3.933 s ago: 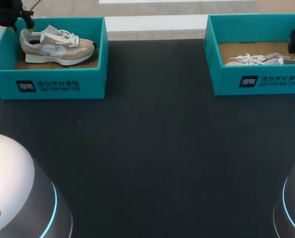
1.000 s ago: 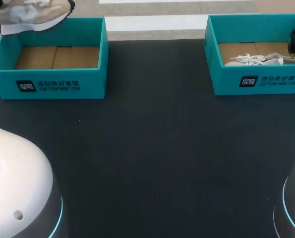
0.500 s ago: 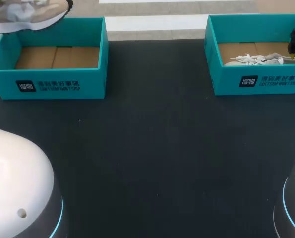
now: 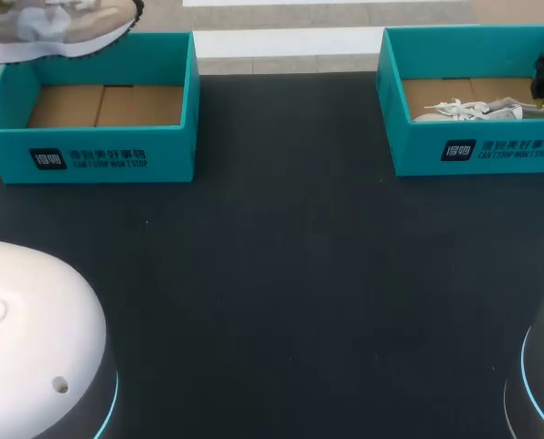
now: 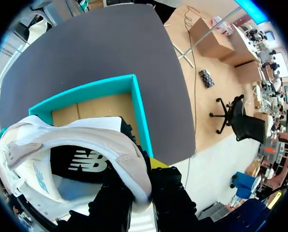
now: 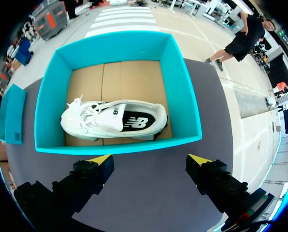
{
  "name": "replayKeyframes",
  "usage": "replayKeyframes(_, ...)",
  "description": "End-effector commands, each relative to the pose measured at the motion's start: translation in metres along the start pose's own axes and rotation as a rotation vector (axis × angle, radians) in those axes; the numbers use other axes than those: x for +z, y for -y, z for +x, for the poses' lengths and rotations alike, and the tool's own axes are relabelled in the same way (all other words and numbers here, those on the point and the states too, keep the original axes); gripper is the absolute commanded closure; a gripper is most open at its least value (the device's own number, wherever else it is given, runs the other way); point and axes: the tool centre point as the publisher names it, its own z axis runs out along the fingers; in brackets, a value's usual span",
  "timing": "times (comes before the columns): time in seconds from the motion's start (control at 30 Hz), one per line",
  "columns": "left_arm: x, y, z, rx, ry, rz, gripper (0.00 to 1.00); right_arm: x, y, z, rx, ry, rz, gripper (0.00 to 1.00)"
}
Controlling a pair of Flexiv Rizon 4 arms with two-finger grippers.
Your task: Take the shoe out of the shoebox, open the shoe tongue, remove and reinsert the insole, then place the shoe into the shoebox
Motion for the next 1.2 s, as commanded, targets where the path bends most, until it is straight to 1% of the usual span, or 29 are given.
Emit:
replayKeyframes(0.03, -0.007, 0.044, -0.019, 0.004, -0.06, -0.11, 1.0, 0.0, 0.0, 0.0, 0.001, 0.0, -0.001, 0.0)
replayKeyframes(0.1, -0.01, 0.053, -0.027, 0.0, -0.082, -0.121, 1.0, 0.0, 0.0, 0.0, 0.001, 0.0, -0.001, 0.0)
replayKeyframes(0.33, -0.018, 0.089, -0.053, 0.003, -0.053, -0.134, 1.0, 0.0, 0.0, 0.0, 0.001, 0.0, -0.001, 0.0)
replayKeyframes(0.47, -0.023, 0.113, -0.07, 0.009, -0.059, -0.156, 1.0, 0.0, 0.0, 0.0, 0.001, 0.0, -0.001, 0.0)
replayKeyframes(0.6, -0.028, 0.133, -0.085, 0.007, -0.055, -0.158, 1.0, 0.0, 0.0, 0.0, 0.001, 0.0, -0.001, 0.0)
replayKeyframes(0.77, -0.036, 0.156, -0.112, 0.008, -0.071, -0.165, 1.0, 0.0, 0.0, 0.0, 0.001, 0.0, -0.001, 0.0)
replayKeyframes(0.87, -0.04, 0.173, -0.131, 0.025, -0.073, -0.168, 1.0, 0.0, 0.0, 0.0, 0.001, 0.0, -0.001, 0.0)
replayKeyframes(1.0, -0.044, 0.193, -0.154, 0.041, -0.114, -0.185, 1.0, 0.0, 0.0, 0.0, 0.001, 0.0, -0.001, 0.0)
replayKeyframes(1.03, -0.045, 0.201, -0.161, 0.041, -0.118, -0.184, 1.0, 0.0, 0.0, 0.0, 0.001, 0.0, -0.001, 0.0)
replayKeyframes(1.1, -0.046, 0.208, -0.168, 0.034, -0.131, -0.174, 1.0, 0.0, 0.0, 0.0, 0.001, 0.0, -0.001, 0.0)
replayKeyframes(1.2, -0.048, 0.226, -0.187, 0.037, -0.134, -0.162, 1.0, 0.0, 0.0, 0.0, 0.001, 0.0, -0.001, 0.0)
